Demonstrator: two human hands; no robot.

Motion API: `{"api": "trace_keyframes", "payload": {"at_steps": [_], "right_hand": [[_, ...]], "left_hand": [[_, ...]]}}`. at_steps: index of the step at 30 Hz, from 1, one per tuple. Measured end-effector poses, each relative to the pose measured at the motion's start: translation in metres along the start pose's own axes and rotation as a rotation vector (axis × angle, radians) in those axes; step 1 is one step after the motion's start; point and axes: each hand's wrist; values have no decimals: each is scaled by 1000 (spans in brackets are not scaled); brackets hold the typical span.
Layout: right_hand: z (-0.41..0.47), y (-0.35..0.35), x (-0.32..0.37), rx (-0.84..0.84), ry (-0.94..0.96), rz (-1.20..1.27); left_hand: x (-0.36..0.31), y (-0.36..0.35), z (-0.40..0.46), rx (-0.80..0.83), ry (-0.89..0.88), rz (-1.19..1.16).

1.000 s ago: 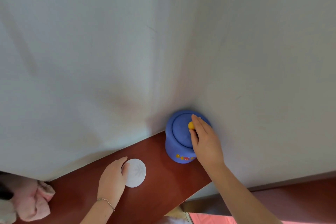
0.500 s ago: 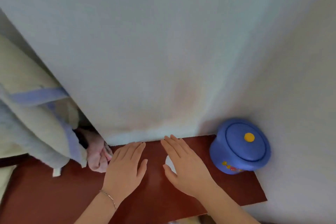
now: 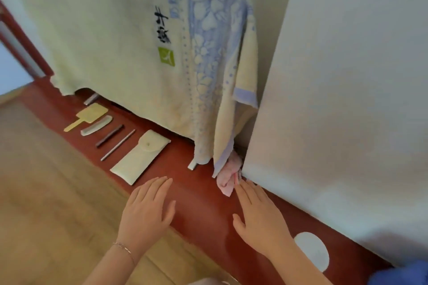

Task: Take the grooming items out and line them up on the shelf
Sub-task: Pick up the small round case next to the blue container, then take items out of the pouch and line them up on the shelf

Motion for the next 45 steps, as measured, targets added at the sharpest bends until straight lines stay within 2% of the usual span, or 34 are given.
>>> {"api": "trace_keyframes", "payload": {"at_steps": [6, 11, 20, 27, 35, 45], "right_hand": [[4, -1, 28, 26, 189, 126], [9, -2, 56, 55, 251, 236], [50, -5, 134, 48, 293, 251], [96, -2, 222, 44, 154, 301], [118, 1, 289, 79, -112, 355], [140, -6, 284, 110, -249, 351]], "left_hand": [[29, 8, -61, -14, 211, 65], [49, 14, -104, -5, 362, 70], [122, 15, -120, -23, 441, 24], [231, 32, -87, -36, 359, -35], [327, 30, -47, -3, 134, -68], [328, 5, 32, 62, -102, -137]]}}
Point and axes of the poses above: each hand's wrist, its own z-axis towards the middle knuckle, its own y-axis out of the back of the hand, x = y × z, and after that the axes turned 4 degrees about -y, right-handed
